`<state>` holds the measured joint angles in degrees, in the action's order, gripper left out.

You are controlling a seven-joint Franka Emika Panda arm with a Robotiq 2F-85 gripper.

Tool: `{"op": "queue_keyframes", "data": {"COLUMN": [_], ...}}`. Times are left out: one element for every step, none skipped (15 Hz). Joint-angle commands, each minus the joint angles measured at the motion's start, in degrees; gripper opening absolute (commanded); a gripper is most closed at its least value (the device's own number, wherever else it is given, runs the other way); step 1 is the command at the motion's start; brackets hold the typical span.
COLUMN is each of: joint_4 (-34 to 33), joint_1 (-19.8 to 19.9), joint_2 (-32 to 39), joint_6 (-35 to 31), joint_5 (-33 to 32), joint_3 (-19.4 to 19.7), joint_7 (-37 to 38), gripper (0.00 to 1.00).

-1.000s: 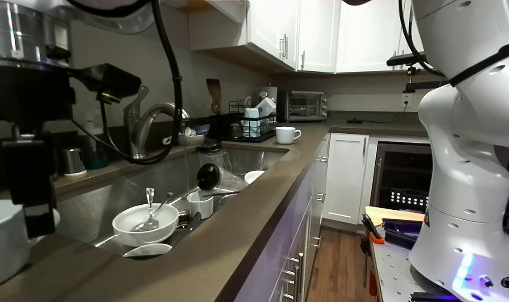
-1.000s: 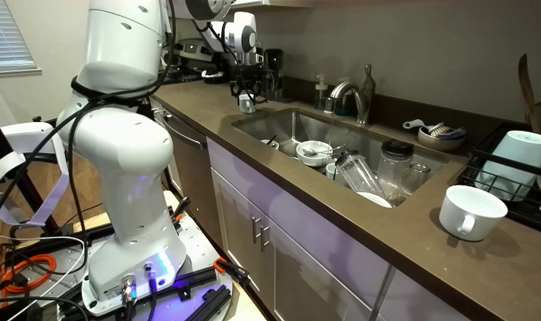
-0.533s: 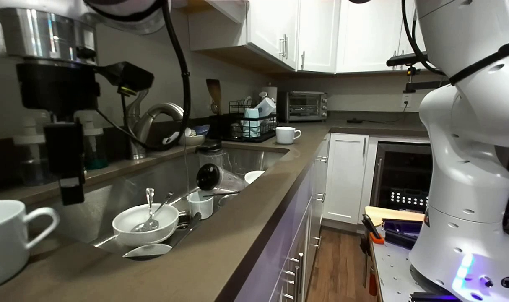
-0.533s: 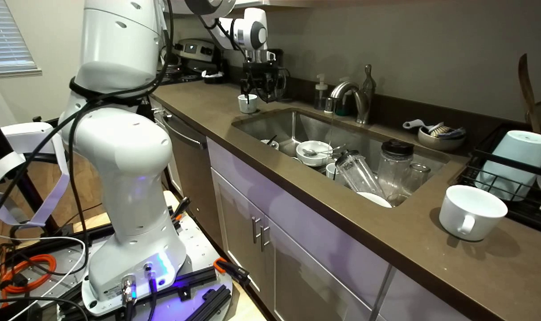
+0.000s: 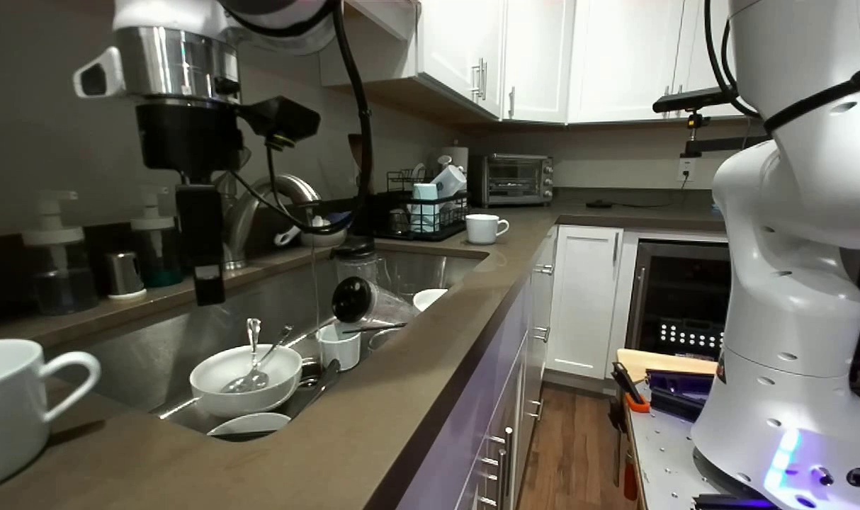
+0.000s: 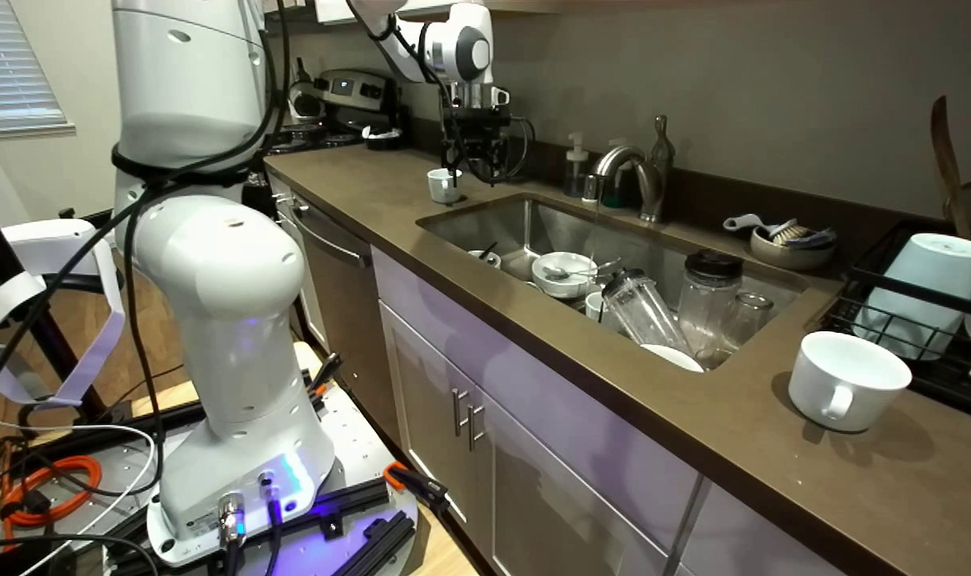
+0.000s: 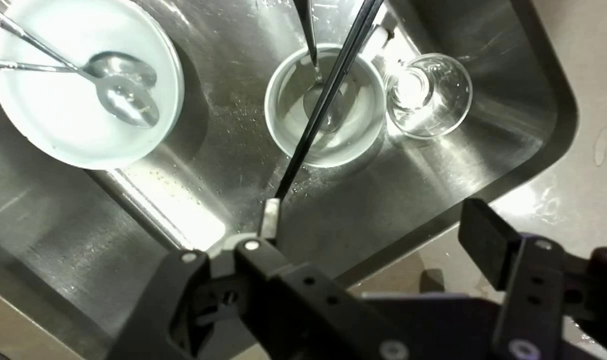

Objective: Pick up the mug cup from the countertop, move it to the right and then move it to the left back on the countertop.

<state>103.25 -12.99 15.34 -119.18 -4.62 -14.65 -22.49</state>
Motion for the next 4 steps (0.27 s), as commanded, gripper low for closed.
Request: {"op": "queue_keyframes", "data": {"joint_4": [-0.3, -0.4, -0.4, -0.5], "joint_1": [-0.1, -0.1, -0.1, -0.1], "joint_2": [0.3, 0.6, 0.7, 0.8], "joint_6": [0.2, 0.1, 0.1, 0.1], "joint_5": [0.0, 0.0, 0.0, 0.0], "joint_3": [0.0, 0.0, 0.0, 0.0], "joint_7": [0.1, 0.1, 0.1, 0.1], "gripper": [0.93, 0.93, 0.93, 0.93]}}
